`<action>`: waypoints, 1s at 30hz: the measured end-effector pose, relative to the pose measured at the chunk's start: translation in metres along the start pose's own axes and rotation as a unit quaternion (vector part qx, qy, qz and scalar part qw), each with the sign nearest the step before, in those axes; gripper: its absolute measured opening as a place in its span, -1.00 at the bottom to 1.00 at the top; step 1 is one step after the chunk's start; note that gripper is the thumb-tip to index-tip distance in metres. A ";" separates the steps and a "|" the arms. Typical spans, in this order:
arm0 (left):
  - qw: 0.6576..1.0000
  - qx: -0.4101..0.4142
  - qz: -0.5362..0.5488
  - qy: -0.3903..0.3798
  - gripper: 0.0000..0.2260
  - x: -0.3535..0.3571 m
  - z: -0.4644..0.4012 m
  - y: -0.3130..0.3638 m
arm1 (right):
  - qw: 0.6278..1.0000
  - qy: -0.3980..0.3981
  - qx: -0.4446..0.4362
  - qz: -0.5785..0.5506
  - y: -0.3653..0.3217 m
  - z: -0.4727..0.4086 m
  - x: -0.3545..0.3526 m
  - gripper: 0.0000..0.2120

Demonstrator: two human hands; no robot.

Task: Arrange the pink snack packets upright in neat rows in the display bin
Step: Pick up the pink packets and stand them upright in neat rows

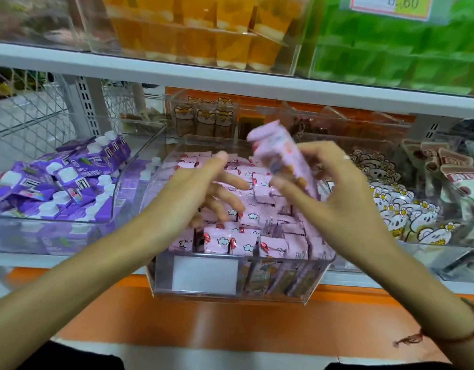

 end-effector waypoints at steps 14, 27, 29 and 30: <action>0.861 0.173 -0.475 -0.055 -0.75 0.022 0.012 -0.004 | 0.987 -0.094 0.086 -0.098 0.017 0.017 0.035 -0.42; 0.857 0.178 -0.480 -0.056 -0.76 0.020 0.011 -0.004 | 0.989 -0.047 -0.009 0.141 0.001 0.008 0.003 -0.59; 0.856 0.177 -0.482 -0.054 -0.76 0.019 0.011 -0.004 | 0.987 -0.065 -0.031 0.142 -0.002 0.006 0.005 -0.64; 0.857 0.178 -0.482 -0.053 -0.76 0.019 0.011 -0.004 | 0.987 -0.081 -0.036 0.134 -0.002 0.006 0.007 -0.69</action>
Point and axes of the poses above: each hand's wrist, its own z-axis away from the middle knuckle, its own x-axis out of the palm, y = z × x, the point moved 8 cm from there along -z, towards the middle knuckle, and after that the axes turned 1 degree about z, right-handed, at the moved point
